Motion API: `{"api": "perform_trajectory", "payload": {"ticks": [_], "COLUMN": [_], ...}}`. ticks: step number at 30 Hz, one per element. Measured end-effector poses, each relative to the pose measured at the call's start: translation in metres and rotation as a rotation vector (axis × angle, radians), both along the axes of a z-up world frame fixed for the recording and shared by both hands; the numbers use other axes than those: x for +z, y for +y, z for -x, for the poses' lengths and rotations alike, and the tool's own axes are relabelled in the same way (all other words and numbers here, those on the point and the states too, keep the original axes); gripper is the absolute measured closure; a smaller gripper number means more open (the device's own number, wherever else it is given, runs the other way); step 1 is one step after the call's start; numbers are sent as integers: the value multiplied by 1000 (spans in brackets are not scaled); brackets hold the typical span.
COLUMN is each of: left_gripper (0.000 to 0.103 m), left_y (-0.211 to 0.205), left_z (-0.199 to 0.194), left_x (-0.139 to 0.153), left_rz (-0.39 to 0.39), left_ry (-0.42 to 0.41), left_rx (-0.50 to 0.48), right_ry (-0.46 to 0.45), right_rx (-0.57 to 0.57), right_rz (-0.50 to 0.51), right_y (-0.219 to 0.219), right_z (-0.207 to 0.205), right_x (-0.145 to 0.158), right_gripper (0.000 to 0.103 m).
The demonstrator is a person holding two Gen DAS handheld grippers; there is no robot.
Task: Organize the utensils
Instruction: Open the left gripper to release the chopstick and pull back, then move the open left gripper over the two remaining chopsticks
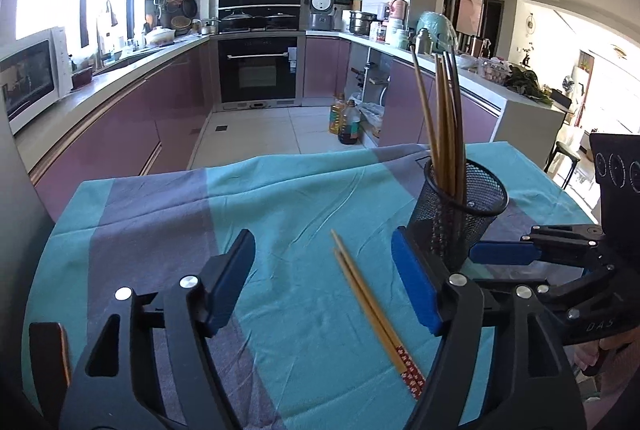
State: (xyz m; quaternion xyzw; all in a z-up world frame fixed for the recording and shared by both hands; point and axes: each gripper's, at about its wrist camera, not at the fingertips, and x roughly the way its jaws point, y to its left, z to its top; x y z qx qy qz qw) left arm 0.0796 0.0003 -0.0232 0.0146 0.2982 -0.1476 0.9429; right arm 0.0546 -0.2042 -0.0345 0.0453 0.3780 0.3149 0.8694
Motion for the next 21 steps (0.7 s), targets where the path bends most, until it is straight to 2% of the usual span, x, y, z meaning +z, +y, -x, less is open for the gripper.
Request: {"api": "perform_trajectory", "payload": {"ticks": [7, 21], "left_gripper": [22, 22], "left_y": [1, 11], "left_z": [17, 23], "left_x": [-15, -35], "left_rz": [-49, -37], "left_ry": [8, 67], "left_rx": [45, 64], "right_ry": [94, 101], "right_rx": [-19, -44], "right_rz": [44, 131], "right_y": [22, 35], "right_z": [-10, -10], "right_x": [-33, -46], "right_gripper": [60, 60]}}
